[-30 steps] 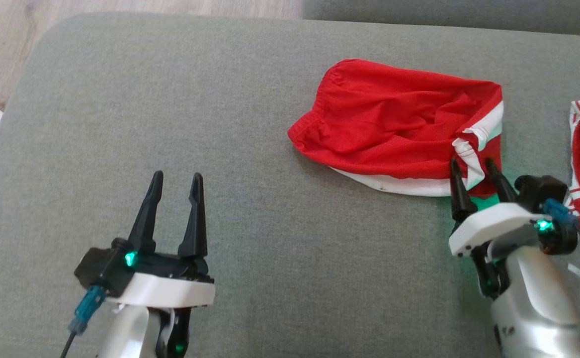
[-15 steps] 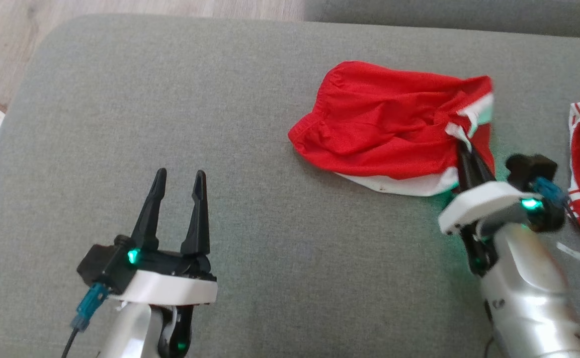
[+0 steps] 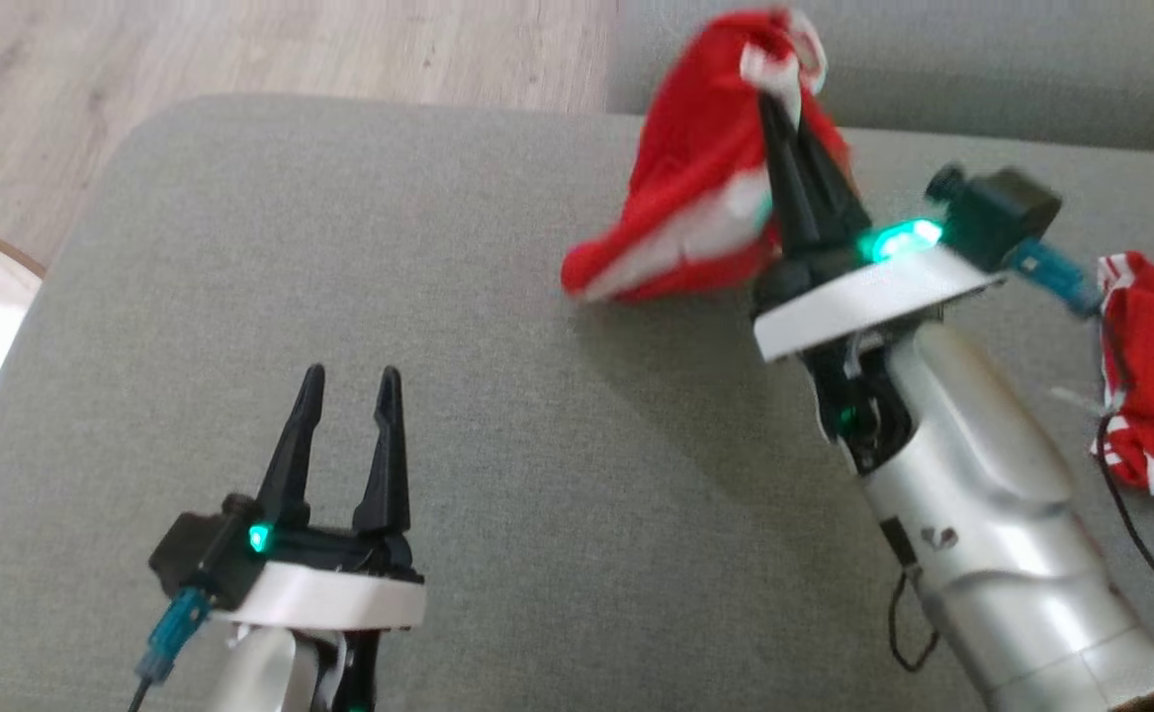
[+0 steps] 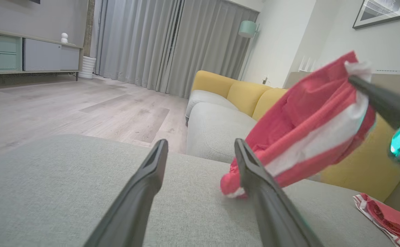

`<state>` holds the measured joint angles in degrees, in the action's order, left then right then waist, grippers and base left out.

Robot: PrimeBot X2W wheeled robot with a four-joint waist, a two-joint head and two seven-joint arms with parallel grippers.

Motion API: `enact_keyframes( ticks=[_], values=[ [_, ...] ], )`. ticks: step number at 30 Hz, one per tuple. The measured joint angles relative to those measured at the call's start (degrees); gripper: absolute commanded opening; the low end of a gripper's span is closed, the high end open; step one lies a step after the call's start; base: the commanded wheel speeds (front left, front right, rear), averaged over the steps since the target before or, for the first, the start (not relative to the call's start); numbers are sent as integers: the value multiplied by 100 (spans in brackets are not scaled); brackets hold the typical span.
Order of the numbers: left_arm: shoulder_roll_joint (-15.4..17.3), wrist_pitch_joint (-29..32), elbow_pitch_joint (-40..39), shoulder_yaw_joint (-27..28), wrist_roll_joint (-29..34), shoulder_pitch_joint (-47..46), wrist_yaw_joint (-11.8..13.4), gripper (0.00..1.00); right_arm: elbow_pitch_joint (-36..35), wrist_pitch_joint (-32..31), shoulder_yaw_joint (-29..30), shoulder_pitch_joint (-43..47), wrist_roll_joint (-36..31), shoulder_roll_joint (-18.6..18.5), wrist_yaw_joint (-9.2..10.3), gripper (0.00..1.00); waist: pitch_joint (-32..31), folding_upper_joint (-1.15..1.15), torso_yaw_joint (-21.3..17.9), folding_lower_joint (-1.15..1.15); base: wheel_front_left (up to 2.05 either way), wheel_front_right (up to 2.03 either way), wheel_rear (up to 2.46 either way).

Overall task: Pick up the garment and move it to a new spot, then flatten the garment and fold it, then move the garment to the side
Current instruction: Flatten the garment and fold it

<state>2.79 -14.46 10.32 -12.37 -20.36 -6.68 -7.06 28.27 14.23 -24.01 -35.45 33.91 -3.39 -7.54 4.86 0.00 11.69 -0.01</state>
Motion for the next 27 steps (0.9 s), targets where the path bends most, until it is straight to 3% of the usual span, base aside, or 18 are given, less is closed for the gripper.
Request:
enact_keyframes(
  ticks=[3, 7, 12, 19, 20, 21, 27],
  values=[
    [0, 0, -2, 77, 0, 124, 0, 100, -457, 14, 15, -110, 444, 0, 1, 0, -115, 0, -2, 0, 0, 0, 0],
    [1, 0, -11, 118, 1, 192, 0, 100, -737, 31, 494, -97, 684, -8, 1, 0, -160, 0, -20, 0, 0, 0, 0],
    [1, 0, -41, 115, 1, 209, 0, 100, 44, 46, 1144, 581, 397, -10, 0, 0, -151, 0, -53, 0, 0, 0, 0],
    [1, 0, -37, 115, 12, 238, 0, 100, 1335, 3, 2357, 1378, -736, 7, 1, 0, -72, 0, -224, 0, 0, 0, 0],
    [1, 0, -36, 112, 12, 237, 0, 100, 1457, -11, 2552, 1372, -845, 9, 1, 57, -59, 0, -257, 0, 0, 0, 0],
    [1, 0, -35, 111, 11, 237, 0, 100, 1575, -26, 2713, 1360, -1002, 9, 1, 100, -48, 0, -293, 0, 0, 0, 0],
    [1, 0, -35, 88, 11, 229, 0, 100, 1432, -43, 2855, 1274, -1256, 22, 1, 100, -18, 0, -525, 1, 0, 0, 0]
  ],
)
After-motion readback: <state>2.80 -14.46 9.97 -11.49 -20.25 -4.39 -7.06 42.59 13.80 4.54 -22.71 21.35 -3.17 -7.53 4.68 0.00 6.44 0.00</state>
